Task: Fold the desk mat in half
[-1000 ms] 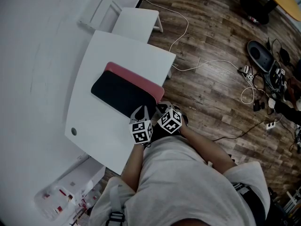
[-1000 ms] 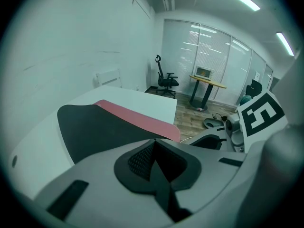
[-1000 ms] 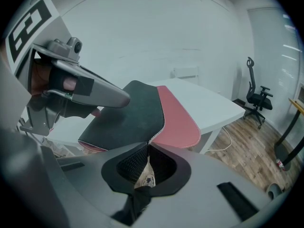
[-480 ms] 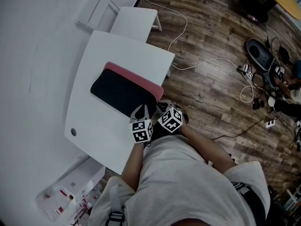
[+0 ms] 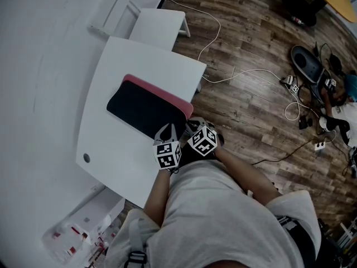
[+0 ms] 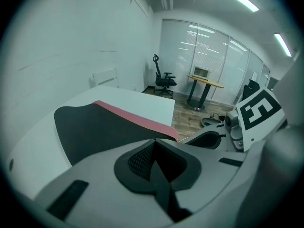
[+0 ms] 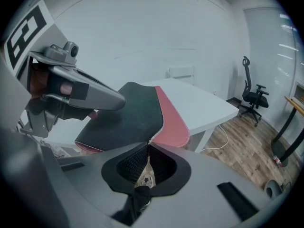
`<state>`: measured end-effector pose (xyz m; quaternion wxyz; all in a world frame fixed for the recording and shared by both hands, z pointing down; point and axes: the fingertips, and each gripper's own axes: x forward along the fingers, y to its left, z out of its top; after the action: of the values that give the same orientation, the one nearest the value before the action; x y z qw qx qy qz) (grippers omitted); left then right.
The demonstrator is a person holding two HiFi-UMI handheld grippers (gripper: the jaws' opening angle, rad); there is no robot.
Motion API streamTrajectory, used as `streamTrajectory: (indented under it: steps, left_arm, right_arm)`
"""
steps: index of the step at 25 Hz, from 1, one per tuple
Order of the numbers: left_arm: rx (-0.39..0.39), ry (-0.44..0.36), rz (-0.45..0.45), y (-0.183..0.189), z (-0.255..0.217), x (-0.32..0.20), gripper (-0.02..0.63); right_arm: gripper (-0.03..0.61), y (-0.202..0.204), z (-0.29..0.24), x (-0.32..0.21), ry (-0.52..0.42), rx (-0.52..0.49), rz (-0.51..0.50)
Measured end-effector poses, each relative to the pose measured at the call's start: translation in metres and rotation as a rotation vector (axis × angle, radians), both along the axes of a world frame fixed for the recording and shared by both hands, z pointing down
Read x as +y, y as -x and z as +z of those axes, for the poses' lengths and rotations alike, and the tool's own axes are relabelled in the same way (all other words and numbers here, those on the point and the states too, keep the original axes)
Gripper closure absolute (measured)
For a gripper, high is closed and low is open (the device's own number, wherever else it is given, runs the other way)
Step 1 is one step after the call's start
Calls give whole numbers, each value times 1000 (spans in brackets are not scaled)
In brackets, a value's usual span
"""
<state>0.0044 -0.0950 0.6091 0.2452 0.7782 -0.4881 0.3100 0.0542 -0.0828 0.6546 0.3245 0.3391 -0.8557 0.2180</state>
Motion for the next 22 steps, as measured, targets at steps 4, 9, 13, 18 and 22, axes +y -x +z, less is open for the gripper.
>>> streamTrajectory:
  steps: [4, 9, 13, 18, 22]
  left_arm:
    - [2, 5, 3, -2, 0, -1, 601]
    - [9, 8, 14, -6, 0, -4, 601]
    - [16, 7, 22, -8, 1, -7, 601]
    - [23, 6, 29, -11, -1, -12, 601]
    - [27, 9, 35, -13, -2, -18, 601]
  right_arm:
    - [531, -4, -1, -2, 3, 2, 10]
    - [531, -7, -2, -6, 1, 8, 15]
    - [531, -8, -1, -8, 4, 18, 16]
    - [531, -13, -2, -11, 6, 24, 24]
    - [531, -16, -3, -15, 11, 30, 32]
